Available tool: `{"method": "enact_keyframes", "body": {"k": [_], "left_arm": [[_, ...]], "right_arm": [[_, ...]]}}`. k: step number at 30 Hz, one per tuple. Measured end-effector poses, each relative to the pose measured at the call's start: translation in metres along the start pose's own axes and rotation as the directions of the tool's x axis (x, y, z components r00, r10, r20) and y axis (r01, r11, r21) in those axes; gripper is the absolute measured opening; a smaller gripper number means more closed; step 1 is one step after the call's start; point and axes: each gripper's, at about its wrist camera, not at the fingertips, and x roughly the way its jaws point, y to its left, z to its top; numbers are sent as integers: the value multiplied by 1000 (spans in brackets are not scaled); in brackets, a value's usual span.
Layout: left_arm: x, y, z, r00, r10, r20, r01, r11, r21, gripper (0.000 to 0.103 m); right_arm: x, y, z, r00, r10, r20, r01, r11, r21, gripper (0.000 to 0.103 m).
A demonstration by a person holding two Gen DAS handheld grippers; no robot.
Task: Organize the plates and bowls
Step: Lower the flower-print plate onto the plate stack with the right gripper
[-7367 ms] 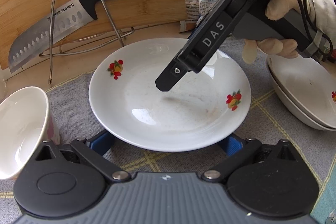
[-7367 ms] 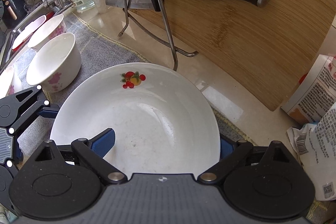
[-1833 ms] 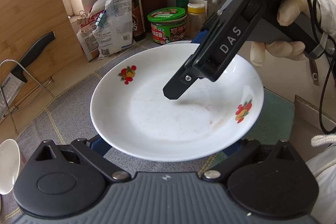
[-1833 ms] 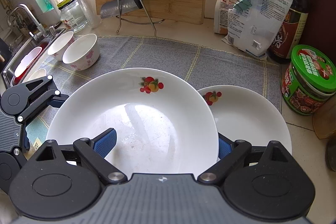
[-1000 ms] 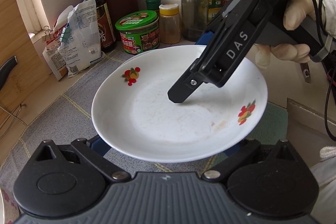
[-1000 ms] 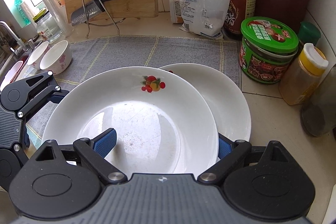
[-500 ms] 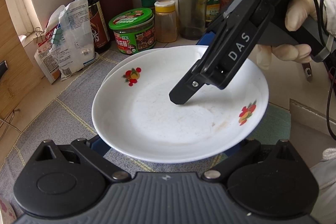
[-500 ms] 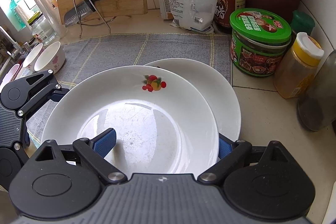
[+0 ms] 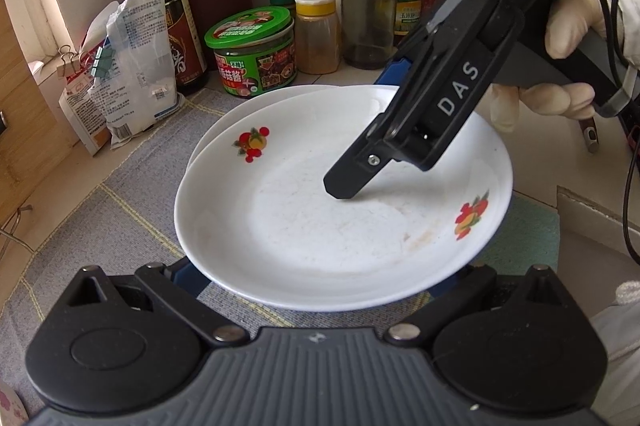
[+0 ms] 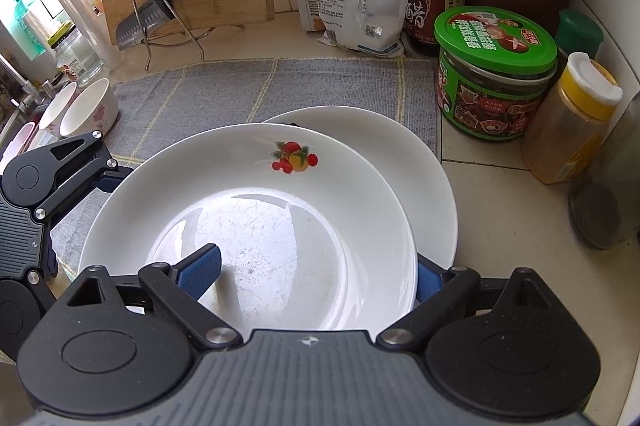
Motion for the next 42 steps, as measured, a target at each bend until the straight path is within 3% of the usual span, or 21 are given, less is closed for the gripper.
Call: {"method": "enact_keyframes", "body": {"k": [33, 42], "left_arm": [[16, 3, 7, 999, -9, -37, 9, 1000, -2, 102], [19, 11, 3, 998, -17, -56, 15, 999, -46, 102]], "right_arm": [[3, -6, -2, 1000, -7, -16, 7, 1000, 19, 98], [10, -4, -2, 999, 0, -33, 0, 1000, 19, 98]]}}
